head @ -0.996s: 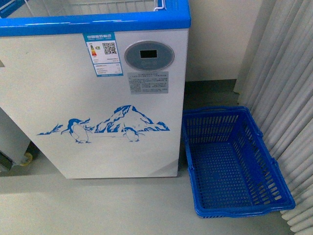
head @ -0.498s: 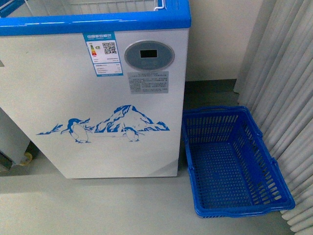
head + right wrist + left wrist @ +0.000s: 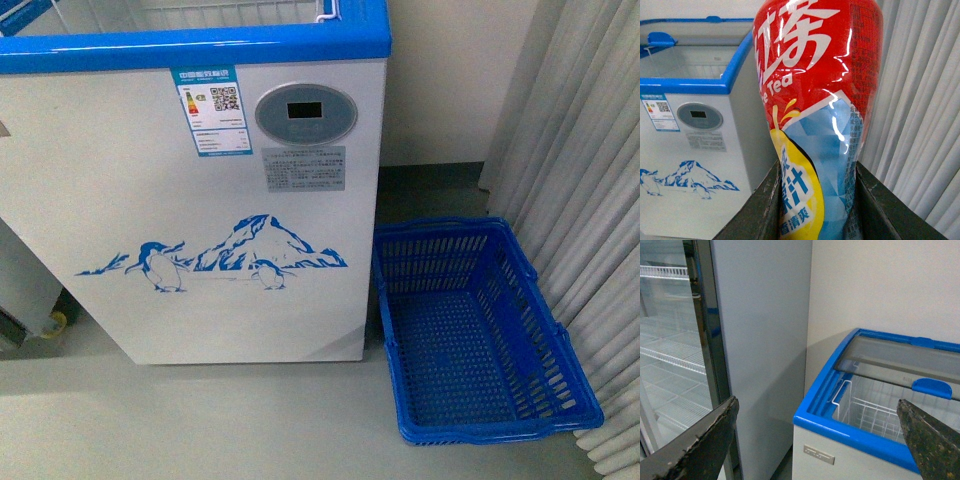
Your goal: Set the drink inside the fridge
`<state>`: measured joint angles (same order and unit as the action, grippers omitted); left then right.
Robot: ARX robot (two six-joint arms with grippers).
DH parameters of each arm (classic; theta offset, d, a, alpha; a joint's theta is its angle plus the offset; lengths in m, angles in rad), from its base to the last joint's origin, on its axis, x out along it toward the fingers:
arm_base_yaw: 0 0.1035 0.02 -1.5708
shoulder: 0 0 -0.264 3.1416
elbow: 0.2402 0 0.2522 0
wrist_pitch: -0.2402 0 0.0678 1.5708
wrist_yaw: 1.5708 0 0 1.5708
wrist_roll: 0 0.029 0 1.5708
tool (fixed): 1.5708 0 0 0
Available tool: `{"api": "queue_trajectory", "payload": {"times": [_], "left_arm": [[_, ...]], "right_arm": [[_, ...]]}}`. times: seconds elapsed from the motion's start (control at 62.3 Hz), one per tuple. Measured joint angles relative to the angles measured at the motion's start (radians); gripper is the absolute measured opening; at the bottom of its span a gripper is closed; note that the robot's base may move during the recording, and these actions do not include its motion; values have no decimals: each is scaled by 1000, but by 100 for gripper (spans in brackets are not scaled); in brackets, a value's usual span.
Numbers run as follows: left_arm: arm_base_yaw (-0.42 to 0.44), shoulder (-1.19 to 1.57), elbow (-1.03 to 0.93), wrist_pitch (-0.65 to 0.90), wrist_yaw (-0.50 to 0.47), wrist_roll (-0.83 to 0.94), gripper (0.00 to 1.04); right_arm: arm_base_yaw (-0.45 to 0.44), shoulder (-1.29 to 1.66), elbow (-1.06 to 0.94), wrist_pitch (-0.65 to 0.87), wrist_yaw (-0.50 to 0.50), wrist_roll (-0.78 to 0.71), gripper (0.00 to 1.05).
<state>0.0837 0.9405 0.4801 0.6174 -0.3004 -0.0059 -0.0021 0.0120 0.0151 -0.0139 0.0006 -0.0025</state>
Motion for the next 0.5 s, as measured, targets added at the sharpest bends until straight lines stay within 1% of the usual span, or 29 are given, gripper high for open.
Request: {"api": "queue_trajectory", "payload": {"times": [0.112, 0.177, 0.385, 0.498], "left_arm": [[-13, -93, -83, -8, -36, 9, 97], [-30, -163, -140, -42, -65, 9, 97], [-117, -365, -301, -116, -153, 13, 97], [-185, -487, -359, -214, -210, 2, 97]], "right_arm": [[0, 0, 0, 0, -1, 0, 34], [0, 0, 0, 0, -2, 0, 34], [0, 0, 0, 0, -1, 0, 34], [0, 0, 0, 0, -1, 0, 34]]}}
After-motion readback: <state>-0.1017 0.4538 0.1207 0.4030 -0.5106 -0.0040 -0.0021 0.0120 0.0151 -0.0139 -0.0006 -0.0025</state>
